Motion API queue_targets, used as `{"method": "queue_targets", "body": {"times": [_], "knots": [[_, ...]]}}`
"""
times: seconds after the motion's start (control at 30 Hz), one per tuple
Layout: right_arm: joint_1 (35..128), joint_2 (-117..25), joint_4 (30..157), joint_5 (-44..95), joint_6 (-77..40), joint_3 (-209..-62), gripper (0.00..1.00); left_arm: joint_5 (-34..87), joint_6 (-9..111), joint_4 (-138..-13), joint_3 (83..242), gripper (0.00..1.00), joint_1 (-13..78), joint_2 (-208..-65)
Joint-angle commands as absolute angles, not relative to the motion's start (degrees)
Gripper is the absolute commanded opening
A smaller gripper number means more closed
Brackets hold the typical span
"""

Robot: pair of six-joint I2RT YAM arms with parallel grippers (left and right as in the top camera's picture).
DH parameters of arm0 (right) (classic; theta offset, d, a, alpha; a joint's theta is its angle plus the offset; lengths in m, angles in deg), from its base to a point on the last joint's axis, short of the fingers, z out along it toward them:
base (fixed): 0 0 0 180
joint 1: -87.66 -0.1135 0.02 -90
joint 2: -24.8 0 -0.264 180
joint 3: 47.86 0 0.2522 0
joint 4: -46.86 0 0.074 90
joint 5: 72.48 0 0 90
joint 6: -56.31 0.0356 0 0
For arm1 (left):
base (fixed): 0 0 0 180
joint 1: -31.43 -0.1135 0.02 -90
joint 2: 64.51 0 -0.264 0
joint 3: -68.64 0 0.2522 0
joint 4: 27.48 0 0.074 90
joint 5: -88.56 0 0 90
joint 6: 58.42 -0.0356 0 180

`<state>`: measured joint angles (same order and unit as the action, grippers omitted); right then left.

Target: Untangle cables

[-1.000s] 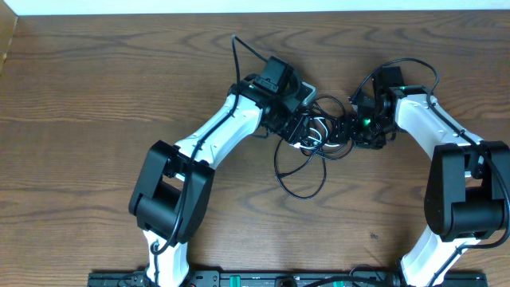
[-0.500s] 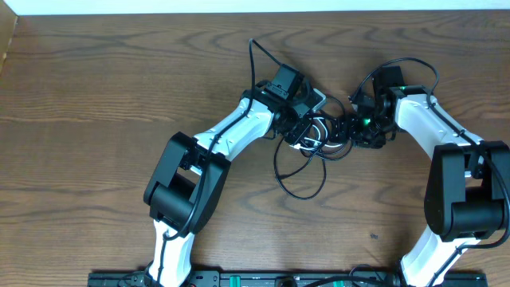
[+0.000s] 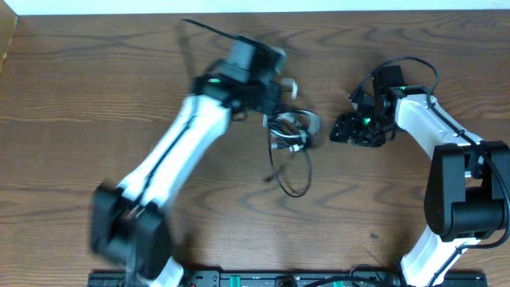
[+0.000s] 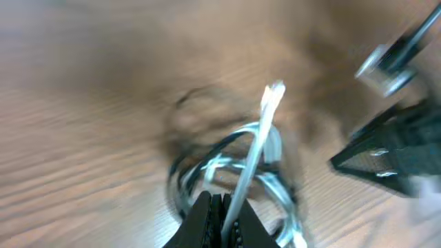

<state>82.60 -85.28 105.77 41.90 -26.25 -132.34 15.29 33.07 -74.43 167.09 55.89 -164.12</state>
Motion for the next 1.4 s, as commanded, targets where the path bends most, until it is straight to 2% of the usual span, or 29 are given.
{"method": "queue_targets", "body": {"times": [0.0,0.2,0.33,0.37,0.47,0.57,0.83,1.1,1.37], "knots": [[82.68,-85.48,105.53,41.79,-25.60,-132.10,0.68,14.31,37.92,-78.21,167.88,0.08,53.56,-156.25],[82.68,-85.48,105.07,42.69,-25.77,-132.10,0.67,14.33,37.86,-85.60,167.86,0.07,52.33,-154.44],[82.68,-85.42,103.43,54.64,-32.87,-132.25,0.65,16.16,37.88,-83.06,167.86,0.07,52.33,-154.29],[82.68,-85.31,103.04,61.35,-36.44,-133.19,0.67,18.90,37.90,-80.46,167.88,0.07,52.33,-154.09],[82.38,-84.28,103.06,65.29,-39.65,-135.93,0.71,24.34,37.92,-76.92,167.88,0.07,52.33,-153.48],[81.13,-82.18,102.93,65.90,-42.25,-138.88,0.75,28.14,39.02,-74.47,167.88,0.08,52.33,-152.65],[77.44,-79.67,99.98,65.75,-45.07,-143.88,0.83,28.18,44.48,-72.16,167.90,0.08,52.33,-148.56],[71.67,-80.19,100.04,64.57,-56.06,-142.40,0.79,29.71,45.92,-71.96,167.90,0.08,52.33,-145.19],[70.20,-82.90,99.82,59.01,-55.82,-142.40,0.61,31.18,46.51,-72.22,167.90,0.08,52.33,-144.93]]}}
